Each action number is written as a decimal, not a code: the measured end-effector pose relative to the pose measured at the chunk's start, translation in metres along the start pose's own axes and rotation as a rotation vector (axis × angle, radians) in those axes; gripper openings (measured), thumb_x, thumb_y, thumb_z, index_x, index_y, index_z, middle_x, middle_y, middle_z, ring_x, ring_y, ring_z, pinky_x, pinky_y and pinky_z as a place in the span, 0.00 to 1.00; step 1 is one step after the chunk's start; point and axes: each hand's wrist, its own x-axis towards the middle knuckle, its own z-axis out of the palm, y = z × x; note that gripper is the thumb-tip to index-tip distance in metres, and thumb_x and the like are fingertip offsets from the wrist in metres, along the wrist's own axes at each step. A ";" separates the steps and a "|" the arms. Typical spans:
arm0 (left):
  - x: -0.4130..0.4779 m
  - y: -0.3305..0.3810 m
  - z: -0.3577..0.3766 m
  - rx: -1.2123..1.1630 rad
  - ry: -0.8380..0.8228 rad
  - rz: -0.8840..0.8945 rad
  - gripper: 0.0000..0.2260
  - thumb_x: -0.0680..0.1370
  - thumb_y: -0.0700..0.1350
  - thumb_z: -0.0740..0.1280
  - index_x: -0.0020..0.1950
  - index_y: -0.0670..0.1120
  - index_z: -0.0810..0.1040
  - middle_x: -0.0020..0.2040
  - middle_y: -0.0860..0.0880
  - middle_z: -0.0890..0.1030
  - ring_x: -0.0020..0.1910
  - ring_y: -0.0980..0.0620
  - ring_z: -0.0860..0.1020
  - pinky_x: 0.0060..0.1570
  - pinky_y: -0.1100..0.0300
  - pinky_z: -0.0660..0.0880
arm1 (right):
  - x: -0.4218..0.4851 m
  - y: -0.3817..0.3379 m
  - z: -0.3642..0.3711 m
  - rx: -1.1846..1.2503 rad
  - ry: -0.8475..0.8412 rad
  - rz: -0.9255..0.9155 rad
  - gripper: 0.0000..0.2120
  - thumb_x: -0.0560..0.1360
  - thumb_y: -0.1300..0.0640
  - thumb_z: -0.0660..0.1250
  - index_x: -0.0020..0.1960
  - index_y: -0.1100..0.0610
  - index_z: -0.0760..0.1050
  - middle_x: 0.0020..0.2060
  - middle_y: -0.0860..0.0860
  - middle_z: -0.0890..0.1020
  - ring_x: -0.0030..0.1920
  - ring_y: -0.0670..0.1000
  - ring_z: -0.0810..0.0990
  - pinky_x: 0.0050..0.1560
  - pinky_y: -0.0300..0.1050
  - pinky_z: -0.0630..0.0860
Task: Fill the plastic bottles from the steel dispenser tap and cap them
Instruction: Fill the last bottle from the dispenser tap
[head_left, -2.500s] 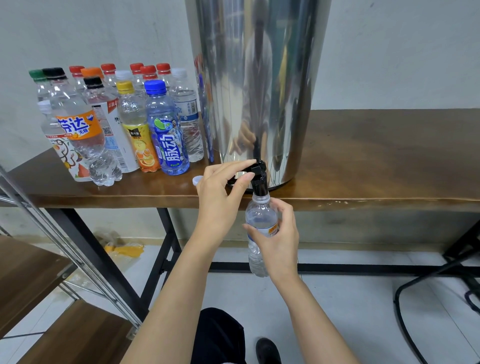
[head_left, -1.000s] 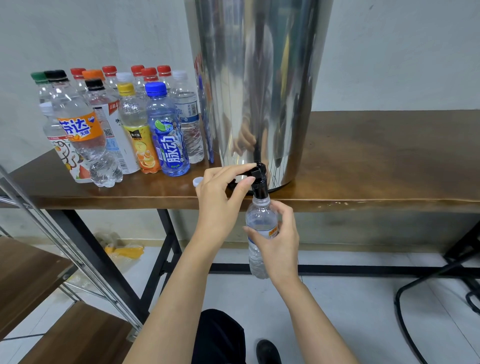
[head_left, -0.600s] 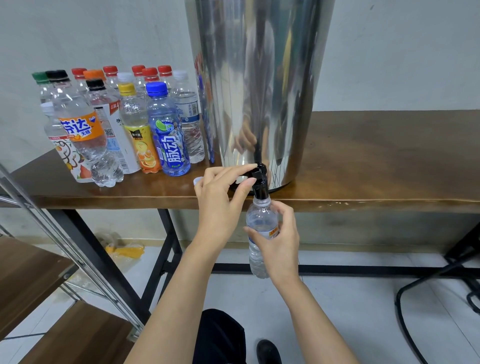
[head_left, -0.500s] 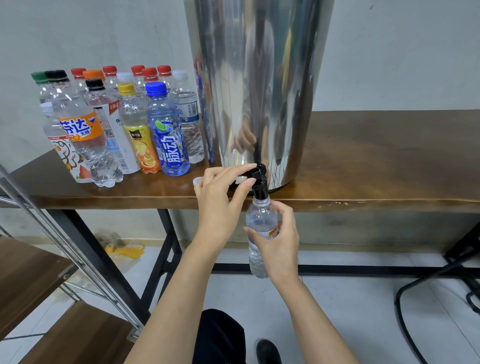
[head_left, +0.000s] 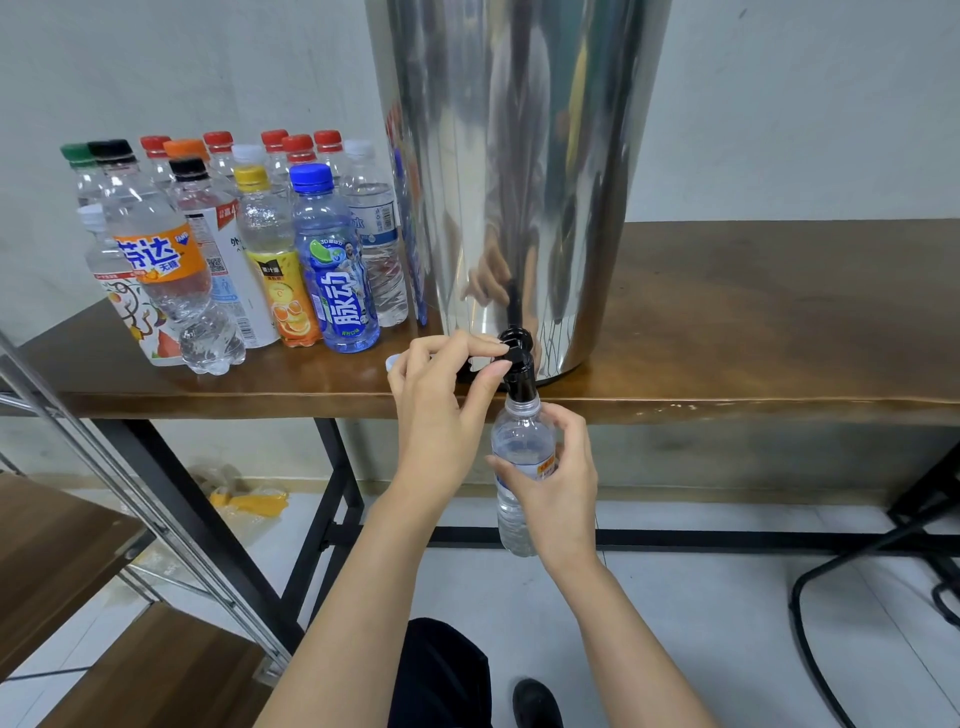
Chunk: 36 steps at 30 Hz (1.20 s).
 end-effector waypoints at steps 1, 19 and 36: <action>0.000 0.000 0.000 0.001 0.003 0.004 0.02 0.78 0.53 0.65 0.50 0.60 0.75 0.51 0.73 0.76 0.55 0.63 0.72 0.63 0.38 0.65 | 0.000 0.000 0.000 0.002 0.000 0.001 0.31 0.66 0.60 0.80 0.62 0.44 0.69 0.59 0.42 0.76 0.59 0.34 0.73 0.54 0.25 0.69; -0.005 -0.002 0.006 -0.025 0.099 0.056 0.03 0.78 0.50 0.67 0.50 0.58 0.77 0.50 0.69 0.77 0.55 0.64 0.73 0.62 0.38 0.66 | 0.000 -0.001 0.000 0.019 0.003 -0.005 0.31 0.66 0.61 0.81 0.63 0.46 0.70 0.58 0.43 0.76 0.59 0.35 0.73 0.53 0.24 0.69; -0.006 -0.011 0.013 0.020 0.139 0.141 0.05 0.79 0.47 0.67 0.51 0.49 0.81 0.55 0.63 0.79 0.53 0.54 0.75 0.62 0.42 0.65 | 0.000 -0.002 0.000 0.014 0.000 -0.008 0.31 0.66 0.61 0.81 0.61 0.44 0.69 0.58 0.42 0.76 0.58 0.34 0.73 0.53 0.24 0.69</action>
